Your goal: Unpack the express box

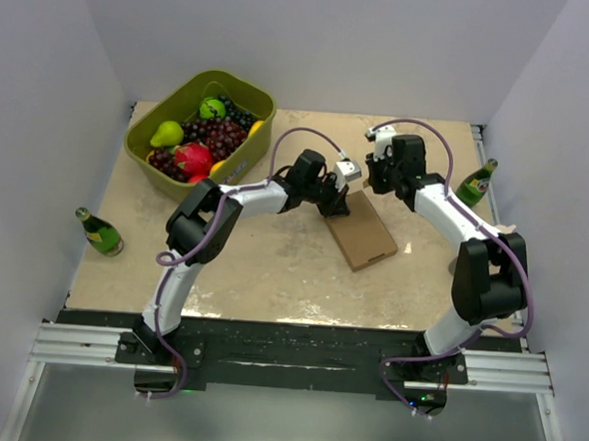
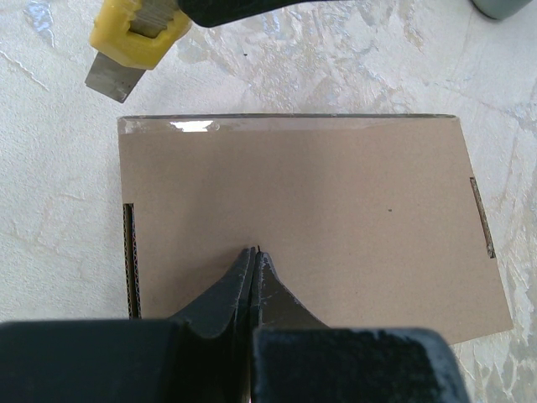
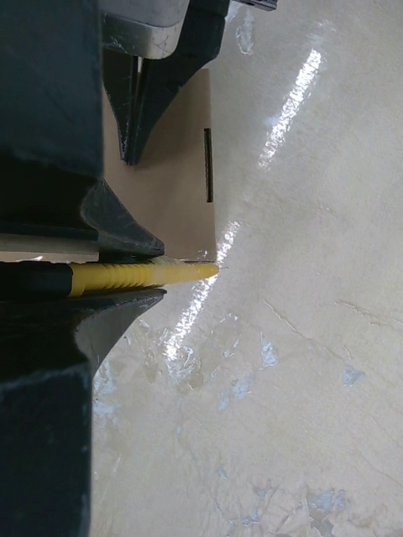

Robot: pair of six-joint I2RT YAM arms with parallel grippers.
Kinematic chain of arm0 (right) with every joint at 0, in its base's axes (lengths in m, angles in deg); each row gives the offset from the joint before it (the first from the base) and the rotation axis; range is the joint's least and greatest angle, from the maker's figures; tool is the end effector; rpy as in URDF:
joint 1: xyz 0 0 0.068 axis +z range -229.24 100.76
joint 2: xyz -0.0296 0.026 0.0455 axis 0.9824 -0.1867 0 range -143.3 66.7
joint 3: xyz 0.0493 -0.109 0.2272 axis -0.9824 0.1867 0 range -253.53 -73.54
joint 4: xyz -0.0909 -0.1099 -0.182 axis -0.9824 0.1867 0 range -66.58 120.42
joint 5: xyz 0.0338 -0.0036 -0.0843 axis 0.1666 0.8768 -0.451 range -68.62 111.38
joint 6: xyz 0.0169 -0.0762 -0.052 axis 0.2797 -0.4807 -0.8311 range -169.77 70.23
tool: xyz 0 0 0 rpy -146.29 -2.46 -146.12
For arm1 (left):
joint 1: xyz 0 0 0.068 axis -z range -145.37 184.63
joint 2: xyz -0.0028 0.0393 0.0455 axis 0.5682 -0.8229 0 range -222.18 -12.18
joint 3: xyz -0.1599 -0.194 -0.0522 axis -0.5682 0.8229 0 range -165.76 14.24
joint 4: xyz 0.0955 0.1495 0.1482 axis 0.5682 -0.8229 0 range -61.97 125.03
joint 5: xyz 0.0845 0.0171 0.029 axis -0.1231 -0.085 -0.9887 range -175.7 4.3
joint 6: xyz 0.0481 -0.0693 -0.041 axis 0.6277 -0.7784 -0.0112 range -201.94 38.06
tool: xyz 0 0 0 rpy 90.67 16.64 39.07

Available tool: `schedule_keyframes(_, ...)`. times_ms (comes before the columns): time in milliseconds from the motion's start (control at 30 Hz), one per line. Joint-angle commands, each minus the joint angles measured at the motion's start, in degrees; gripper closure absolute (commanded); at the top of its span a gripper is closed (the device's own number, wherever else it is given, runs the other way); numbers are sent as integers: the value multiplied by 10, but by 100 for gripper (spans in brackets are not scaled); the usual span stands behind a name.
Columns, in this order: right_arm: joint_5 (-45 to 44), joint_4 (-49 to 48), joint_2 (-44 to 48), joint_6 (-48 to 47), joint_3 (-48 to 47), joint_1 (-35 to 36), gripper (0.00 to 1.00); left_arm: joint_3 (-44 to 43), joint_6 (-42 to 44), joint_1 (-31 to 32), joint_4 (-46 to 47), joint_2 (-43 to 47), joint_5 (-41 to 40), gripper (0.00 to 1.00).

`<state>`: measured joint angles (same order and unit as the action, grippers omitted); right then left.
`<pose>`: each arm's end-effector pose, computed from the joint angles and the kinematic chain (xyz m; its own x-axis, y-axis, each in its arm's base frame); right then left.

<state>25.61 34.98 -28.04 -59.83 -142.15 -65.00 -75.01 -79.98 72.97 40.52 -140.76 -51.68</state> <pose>0.3696 0.1003 0.2235 -0.5306 -0.3144 -0.7872 -0.4008 0.9113 -0.0939 0.3599 -0.3451 0.1384 -0.4064 0.3575 -0.8409 0.8931 0.3498 -0.2829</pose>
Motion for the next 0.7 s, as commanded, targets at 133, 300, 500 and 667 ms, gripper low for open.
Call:
schedule_keyframes(133, 6, -14, -6, 4, -14, 2, 100, 9, 5, 8, -47, -34, -41, 100)
schedule_keyframes(300, 9, -5, -17, 1, -18, 2, 100, 9, 4, 8, -47, -35, -41, 100)
schedule_keyframes(500, 10, -3, -19, -1, -20, 2, 100, 8, 4, 7, -47, -35, -41, 100)
schedule_keyframes(667, 12, 7, -18, -3, -20, 2, 100, 7, 4, 7, -47, -36, -42, 100)
